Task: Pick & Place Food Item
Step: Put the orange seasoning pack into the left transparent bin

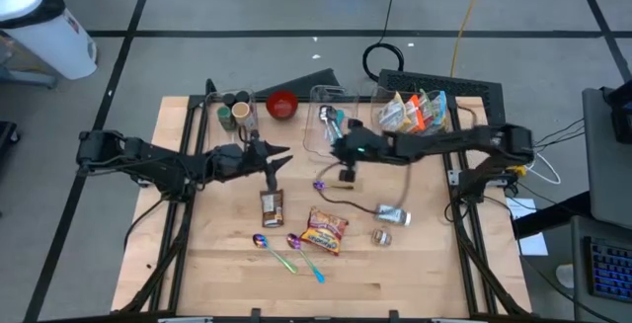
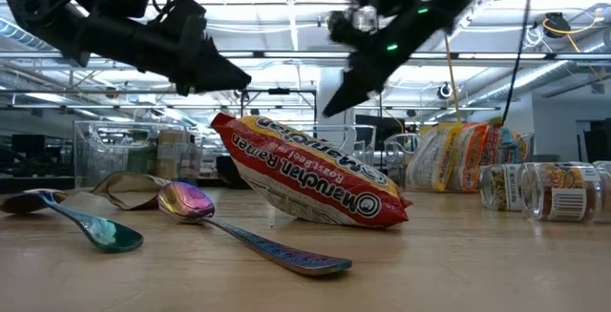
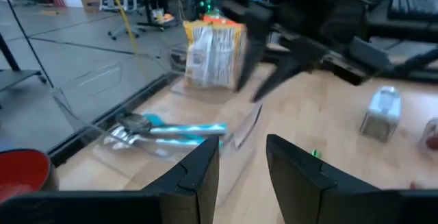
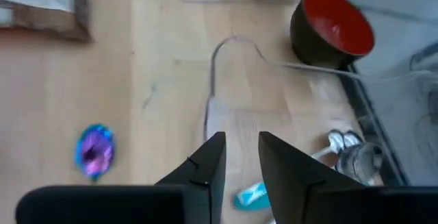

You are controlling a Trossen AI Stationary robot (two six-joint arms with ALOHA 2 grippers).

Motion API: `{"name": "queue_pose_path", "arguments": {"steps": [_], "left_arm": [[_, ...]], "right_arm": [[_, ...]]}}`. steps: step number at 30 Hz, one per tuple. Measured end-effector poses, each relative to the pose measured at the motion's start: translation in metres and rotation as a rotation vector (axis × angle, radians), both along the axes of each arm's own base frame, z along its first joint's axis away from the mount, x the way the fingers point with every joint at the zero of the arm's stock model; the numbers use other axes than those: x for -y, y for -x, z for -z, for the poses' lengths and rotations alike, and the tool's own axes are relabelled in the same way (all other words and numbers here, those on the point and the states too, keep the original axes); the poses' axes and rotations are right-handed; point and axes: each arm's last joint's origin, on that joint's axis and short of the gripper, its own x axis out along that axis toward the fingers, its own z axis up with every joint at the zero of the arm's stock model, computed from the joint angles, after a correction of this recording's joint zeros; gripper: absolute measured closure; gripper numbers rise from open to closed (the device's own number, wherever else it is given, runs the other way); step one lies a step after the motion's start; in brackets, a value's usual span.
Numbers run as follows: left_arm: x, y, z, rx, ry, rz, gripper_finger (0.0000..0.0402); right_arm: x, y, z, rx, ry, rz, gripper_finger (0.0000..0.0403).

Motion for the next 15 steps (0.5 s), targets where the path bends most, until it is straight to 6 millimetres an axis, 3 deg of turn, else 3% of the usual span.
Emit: {"name": "queue_pose_path", "arguments": {"steps": [7, 15], "left_arm": [[-0.006, -0.006, -0.016, 0.099, 0.039, 0.041, 0.0273], [-0.002, -0.01, -0.023, 0.13, 0.048, 0.193, 0.0273]], "right_arm": [[-0.033, 0.062, -0.009, 0.38, -0.085, -0.144, 0.0296], [-0.069, 0.115, 0.028, 0.785, -0.169, -0.396, 0.0278]]}}
